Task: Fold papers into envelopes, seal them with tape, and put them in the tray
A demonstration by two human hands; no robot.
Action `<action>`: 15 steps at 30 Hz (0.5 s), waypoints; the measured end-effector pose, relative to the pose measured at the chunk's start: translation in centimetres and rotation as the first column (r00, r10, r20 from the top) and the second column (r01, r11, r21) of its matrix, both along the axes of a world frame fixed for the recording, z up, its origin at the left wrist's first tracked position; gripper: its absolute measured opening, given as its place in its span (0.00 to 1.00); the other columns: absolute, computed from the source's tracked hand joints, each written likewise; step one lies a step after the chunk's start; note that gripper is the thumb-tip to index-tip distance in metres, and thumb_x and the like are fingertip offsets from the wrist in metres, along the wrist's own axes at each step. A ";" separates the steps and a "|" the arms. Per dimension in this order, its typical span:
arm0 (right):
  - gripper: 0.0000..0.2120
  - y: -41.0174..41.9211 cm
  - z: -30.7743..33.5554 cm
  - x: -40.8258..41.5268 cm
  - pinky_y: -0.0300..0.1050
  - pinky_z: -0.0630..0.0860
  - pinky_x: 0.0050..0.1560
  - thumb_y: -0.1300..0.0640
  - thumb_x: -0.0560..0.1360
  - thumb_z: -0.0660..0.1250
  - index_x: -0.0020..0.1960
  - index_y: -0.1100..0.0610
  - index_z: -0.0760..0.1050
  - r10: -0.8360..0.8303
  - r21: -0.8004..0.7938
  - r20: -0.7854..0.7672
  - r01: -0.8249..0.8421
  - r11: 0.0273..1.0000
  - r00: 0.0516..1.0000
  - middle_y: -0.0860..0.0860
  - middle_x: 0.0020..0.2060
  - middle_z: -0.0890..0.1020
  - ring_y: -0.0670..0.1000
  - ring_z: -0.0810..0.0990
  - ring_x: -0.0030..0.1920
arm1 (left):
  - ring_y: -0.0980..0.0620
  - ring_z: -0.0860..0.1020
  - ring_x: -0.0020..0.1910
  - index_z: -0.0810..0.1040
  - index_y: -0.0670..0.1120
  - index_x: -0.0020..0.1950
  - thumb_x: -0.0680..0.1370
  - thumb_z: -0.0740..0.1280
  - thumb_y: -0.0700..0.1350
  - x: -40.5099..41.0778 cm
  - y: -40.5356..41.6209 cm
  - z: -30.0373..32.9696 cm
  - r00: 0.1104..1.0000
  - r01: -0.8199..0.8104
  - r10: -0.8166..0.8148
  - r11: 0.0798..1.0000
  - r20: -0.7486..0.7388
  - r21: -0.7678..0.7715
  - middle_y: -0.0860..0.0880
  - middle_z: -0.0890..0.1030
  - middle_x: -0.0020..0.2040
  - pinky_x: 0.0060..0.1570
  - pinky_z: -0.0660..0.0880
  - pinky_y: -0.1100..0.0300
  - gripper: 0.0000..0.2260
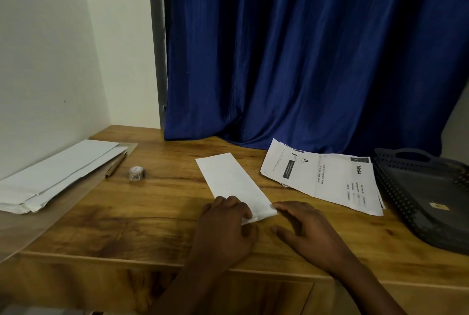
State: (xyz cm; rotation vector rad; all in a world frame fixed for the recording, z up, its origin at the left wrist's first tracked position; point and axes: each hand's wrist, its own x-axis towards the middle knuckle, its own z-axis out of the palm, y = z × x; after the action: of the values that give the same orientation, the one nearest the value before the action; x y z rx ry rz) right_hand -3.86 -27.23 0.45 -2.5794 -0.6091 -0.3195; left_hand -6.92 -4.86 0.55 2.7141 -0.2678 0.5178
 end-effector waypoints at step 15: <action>0.15 3.7 -0.1 -2.5 0.43 0.79 0.59 0.42 0.75 0.70 0.62 0.38 0.77 -0.014 0.314 -0.022 0.020 0.949 1.000 0.32 0.60 0.77 0.36 0.75 0.59 | 0.64 0.76 0.53 0.79 0.59 0.54 0.75 0.75 0.50 -1.7 4.5 -0.9 0.995 0.033 -0.062 0.938 -0.073 -0.346 0.62 0.79 0.52 0.51 0.69 0.73 0.10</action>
State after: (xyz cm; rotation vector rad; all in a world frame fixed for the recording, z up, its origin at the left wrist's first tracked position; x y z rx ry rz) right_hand -6.35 -23.52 0.37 -2.2788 -0.4852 -0.3645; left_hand -8.65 -0.39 -0.32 2.3748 -0.1986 0.3949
